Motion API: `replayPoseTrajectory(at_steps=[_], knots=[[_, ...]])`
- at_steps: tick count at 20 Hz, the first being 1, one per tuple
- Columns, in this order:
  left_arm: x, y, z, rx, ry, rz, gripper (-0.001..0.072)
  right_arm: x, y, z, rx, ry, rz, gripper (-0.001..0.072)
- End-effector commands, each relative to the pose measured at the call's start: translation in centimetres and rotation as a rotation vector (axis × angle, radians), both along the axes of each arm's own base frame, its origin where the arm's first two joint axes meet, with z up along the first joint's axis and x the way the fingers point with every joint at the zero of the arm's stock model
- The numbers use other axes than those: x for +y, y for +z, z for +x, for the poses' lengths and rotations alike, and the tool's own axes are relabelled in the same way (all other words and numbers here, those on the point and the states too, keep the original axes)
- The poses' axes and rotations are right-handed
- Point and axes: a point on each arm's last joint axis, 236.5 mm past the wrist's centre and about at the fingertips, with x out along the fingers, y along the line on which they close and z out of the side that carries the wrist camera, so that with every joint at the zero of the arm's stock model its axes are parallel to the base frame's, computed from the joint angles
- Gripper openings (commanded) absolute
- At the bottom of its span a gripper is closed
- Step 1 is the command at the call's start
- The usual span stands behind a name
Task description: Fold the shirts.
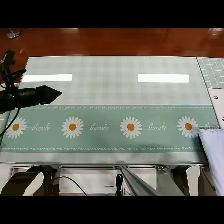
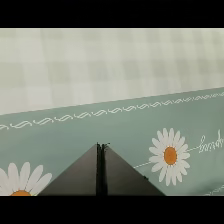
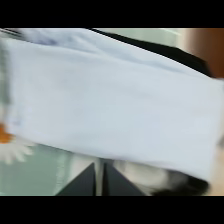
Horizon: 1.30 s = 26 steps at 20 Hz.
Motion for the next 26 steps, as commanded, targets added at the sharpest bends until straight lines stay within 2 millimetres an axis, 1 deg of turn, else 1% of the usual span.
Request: replayPoseTrajectory(at_steps=[1, 2, 3, 4, 5, 6, 7, 8, 9, 11, 12, 13, 14, 15, 16, 18, 20, 26], knots=[[-1.9, 1.5, 2.1, -0.026, -0.068, -0.082, 0.0022, 2.6, 9.2, 17.5, -0.771, 0.367, -0.006, 0.0019], [-2.9, 3.7, 3.8, -0.054, -0.093, -0.12, 0.0021, 4.7, 13.5, 21.3, -0.976, 0.485, -0.013, 0.0019], [-3.9, 5.9, 5.4, -0.093, -0.13, -0.117, 0.0021, 7.5, 15.2, 23.8, -1.041, 0.626, -0.026, 0.0019], [-5.1, 7.7, 6.7, -0.132, -0.181, -0.087, 0.0021, 10.9, 14.5, 25.8, -1.003, 0.774, -0.023, 0.0019], [-6.7, 9.0, 7.6, -0.166, -0.246, -0.032, 0.0021, 14.5, 12.0, 27.3, -0.901, 0.911, -0.009, 0.0019], [-8.0, 9.6, 8.3, -0.181, -0.28, 0.031, 0.0021, 17.8, 8.6, 28.2, -0.76, 1.045, -0.006, 0.0019], [-8.7, 9.5, 8.7, -0.183, -0.287, 0.093, 0.0021, 20.9, 4.8, 28.6, -0.603, 1.174, -0.013, 0.002], [-9.1, 8.7, 8.9, -0.185, -0.286, 0.162, 0.0022, 23.7, 0.1, 28.7, -0.421, 1.282, -0.036, 0.002], [-8.9, 7.2, 8.8, -0.165, -0.276, 0.232, 0.0022, 25.4, -3.7, 28.6, -0.271, 1.351, -0.07, 0.002], [-7.1, 1.8, 8.2, -0.064, -0.252, 0.385, 0.0022, 26.9, -10.0, 29.0, -0.051, 1.379, -0.139, 0.002], [-5.7, -1.5, 7.9, -0.012, -0.239, 0.456, 0.0022, 27.2, -12.1, 29.4, 0.016, 1.387, -0.167, 0.002], [-4.2, -4.2, 7.6, 0.036, -0.218, 0.503, 0.0023, 27.4, -13.8, 29.8, 0.07, 1.399, -0.184, 0.002], [-3.2, -5.7, 7.5, 0.087, -0.183, 0.507, 0.0023, 27.5, -15.0, 29.9, 0.099, 1.372, -0.155, 0.002], [-2.4, -6.5, 7.3, 0.132, -0.143, 0.492, 0.0023, 27.6, -15.9, 29.6, 0.116, 1.338, -0.114, 0.002], [-1.9, -6.7, 7.2, 0.151, -0.125, 0.488, 0.0023, 27.7, -16.2, 29.7, 0.113, 1.326, -0.096, 0.002], [-1.3, -7.0, 6.8, 0.162, -0.152, 0.523, 0.0023, 27.6, -15.3, 31.1, 0.055, 1.334, -0.149, 0.002], [-1.2, -7.3, 6.2, 0.179, -0.183, 0.54, 0.0023, 27.8, -14.5, 31.7, 0.01, 1.337, -0.168, 0.002], [-1.3, -7.3, 6.2, 0.177, -0.184, 0.54, 0.0023, 27.9, -14.3, 31.9, -0.001, 1.338, -0.171, 0.002]])
